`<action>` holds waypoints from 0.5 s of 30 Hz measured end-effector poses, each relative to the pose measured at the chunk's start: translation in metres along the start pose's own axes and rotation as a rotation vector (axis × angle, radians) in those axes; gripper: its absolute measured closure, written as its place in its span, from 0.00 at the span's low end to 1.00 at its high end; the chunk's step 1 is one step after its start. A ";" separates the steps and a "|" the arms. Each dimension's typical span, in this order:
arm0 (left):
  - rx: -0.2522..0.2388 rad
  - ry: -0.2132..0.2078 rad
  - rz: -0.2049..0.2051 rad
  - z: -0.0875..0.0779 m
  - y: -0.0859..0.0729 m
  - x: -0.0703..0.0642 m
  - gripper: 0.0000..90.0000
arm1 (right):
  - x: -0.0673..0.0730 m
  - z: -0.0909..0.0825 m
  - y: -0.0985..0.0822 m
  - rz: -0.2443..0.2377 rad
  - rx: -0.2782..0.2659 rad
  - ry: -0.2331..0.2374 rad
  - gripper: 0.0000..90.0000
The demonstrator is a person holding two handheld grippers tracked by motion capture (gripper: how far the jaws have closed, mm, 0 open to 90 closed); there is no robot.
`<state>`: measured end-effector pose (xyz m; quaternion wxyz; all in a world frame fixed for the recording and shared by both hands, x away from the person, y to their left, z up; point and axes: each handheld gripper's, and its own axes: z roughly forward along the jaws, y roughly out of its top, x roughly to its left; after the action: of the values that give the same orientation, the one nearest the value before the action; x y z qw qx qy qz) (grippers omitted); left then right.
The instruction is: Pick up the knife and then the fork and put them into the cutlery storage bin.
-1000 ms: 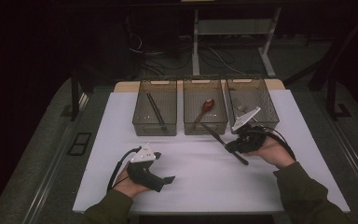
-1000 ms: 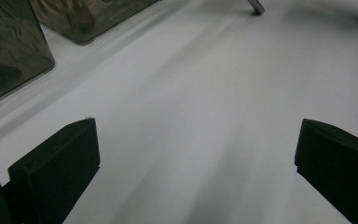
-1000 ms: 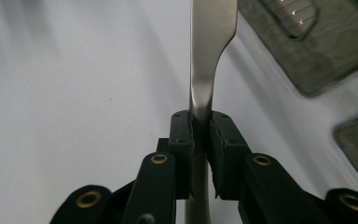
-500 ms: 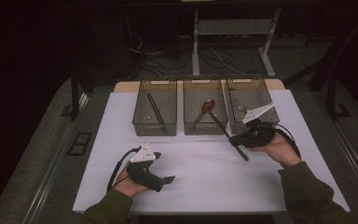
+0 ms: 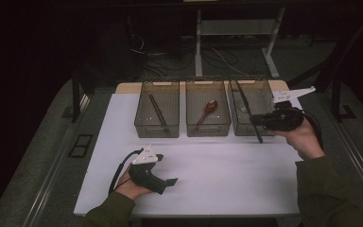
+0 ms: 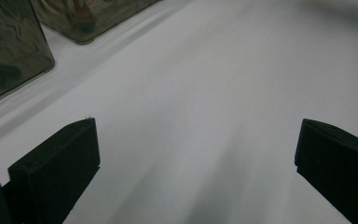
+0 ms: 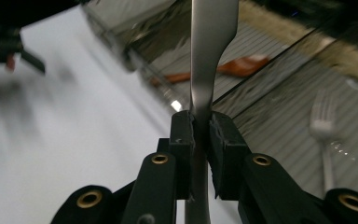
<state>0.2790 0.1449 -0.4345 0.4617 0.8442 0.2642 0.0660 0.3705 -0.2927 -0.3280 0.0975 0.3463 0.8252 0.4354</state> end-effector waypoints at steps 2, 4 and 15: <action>-0.001 -0.001 -0.002 0.000 0.000 0.000 0.00 | -0.008 -0.005 0.004 0.019 -0.029 -0.027 0.89; 0.001 -0.001 -0.003 0.000 0.000 0.000 0.00 | -0.015 -0.007 0.008 0.024 -0.038 -0.050 0.89; 0.007 -0.003 0.003 0.000 0.000 0.001 0.00 | -0.056 -0.006 0.029 0.065 -0.046 -0.214 0.89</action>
<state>0.2795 0.1450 -0.4348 0.4590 0.8464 0.2623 0.0643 0.4236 -0.3221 -0.3094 0.1786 0.4151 0.7881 0.4179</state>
